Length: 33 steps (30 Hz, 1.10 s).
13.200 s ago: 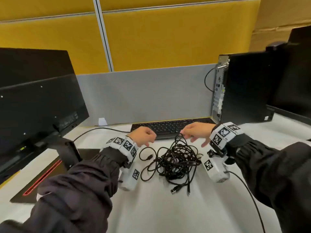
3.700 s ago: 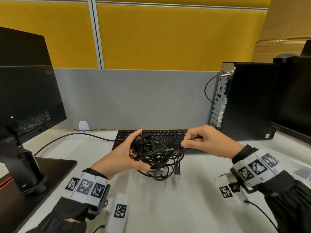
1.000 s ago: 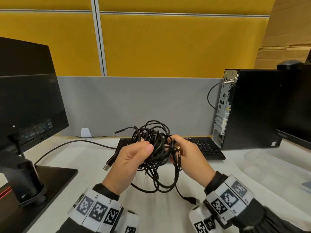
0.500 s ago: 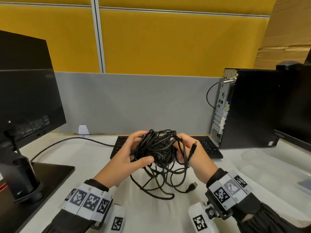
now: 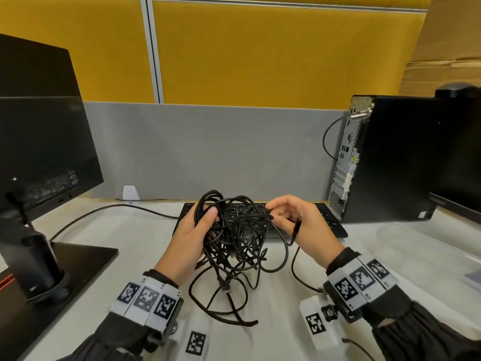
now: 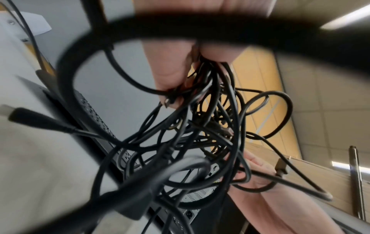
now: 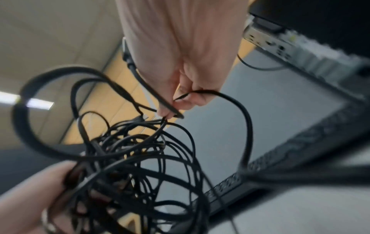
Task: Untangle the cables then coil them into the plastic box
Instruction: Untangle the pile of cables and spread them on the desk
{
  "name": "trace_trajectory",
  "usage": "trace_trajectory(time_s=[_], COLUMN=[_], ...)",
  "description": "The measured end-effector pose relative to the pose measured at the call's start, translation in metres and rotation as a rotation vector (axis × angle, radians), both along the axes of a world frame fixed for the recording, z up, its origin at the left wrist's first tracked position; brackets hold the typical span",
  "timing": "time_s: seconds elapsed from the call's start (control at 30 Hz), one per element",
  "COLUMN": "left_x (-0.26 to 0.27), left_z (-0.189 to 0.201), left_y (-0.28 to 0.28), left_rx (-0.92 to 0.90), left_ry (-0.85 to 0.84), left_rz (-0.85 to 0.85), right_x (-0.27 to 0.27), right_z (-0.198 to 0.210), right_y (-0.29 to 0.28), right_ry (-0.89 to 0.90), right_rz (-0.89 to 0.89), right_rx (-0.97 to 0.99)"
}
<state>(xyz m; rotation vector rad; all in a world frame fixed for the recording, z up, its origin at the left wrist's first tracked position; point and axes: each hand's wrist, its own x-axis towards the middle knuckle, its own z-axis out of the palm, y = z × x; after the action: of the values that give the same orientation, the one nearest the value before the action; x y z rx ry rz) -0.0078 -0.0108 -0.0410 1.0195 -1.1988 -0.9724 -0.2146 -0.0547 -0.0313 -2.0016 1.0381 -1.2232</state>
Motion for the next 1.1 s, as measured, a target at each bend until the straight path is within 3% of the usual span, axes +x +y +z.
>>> trace_trajectory(time_s=[0.13, 0.2, 0.27, 0.33, 0.37, 0.43, 0.5, 0.57, 0.67, 0.77, 0.87, 0.9, 0.93, 1.0, 1.03, 1.1], left_x=[0.000, 0.000, -0.001, -0.001, -0.001, 0.001, 0.002, 0.001, 0.000, -0.004, -0.006, -0.005, 0.000, 0.012, 0.018, 0.020], left_z=[0.002, 0.003, 0.002, 0.003, 0.003, 0.003, 0.003, 0.004, 0.008, 0.015, 0.019, 0.019, 0.020, 0.021, 0.023, 0.026], left_y=[0.002, 0.002, 0.002, 0.002, 0.002, 0.000, -0.002, -0.002, 0.001, 0.005, 0.010, 0.011, 0.012, 0.012, 0.012, 0.007], left_rx=[0.043, 0.051, 0.051, 0.053, 0.064, 0.102, 0.131, 0.140, 0.143, 0.120, 0.110, 0.104, 0.076, 0.046, 0.046, 0.040], left_ry=[0.088, 0.109, 0.092, 0.036, 0.028, 0.047, 0.080, 0.094, 0.128, 0.153, 0.128, 0.033, -0.176, -0.778, -0.999, -1.135], left_rz=[-0.017, -0.033, -0.037, -0.025, -0.019, 0.000, 0.032, 0.052, 0.053, 0.024, -0.006, 0.000, 0.025, 0.113, 0.149, 0.107], right_x=[0.008, 0.013, 0.012, 0.004, -0.002, -0.011, 0.000, 0.026, 0.057, 0.064, 0.067, 0.066, 0.063, 0.050, 0.043, 0.035], right_z=[-0.002, -0.004, -0.005, 0.000, 0.007, 0.028, 0.051, 0.057, 0.037, 0.023, 0.020, 0.020, 0.022, 0.032, 0.036, 0.043], right_y=[0.000, 0.000, -0.002, -0.004, -0.005, 0.001, 0.017, 0.034, 0.041, 0.030, 0.026, 0.025, 0.023, 0.019, 0.016, 0.015], right_ry=[-0.335, -0.379, -0.244, 0.054, 0.169, 0.183, 0.176, 0.427, 0.813, 0.890, 0.923, 0.911, 0.863, 0.693, 0.595, 0.447], right_rz=[0.131, 0.149, 0.147, 0.106, 0.039, -0.114, -0.073, -0.002, -0.148, -0.275, -0.279, -0.266, -0.222, -0.078, 0.002, 0.140], right_rx=[0.222, 0.288, 0.320, 0.264, 0.180, -0.045, -0.262, -0.444, -0.733, -0.819, -0.803, -0.776, -0.708, -0.432, -0.272, -0.070])
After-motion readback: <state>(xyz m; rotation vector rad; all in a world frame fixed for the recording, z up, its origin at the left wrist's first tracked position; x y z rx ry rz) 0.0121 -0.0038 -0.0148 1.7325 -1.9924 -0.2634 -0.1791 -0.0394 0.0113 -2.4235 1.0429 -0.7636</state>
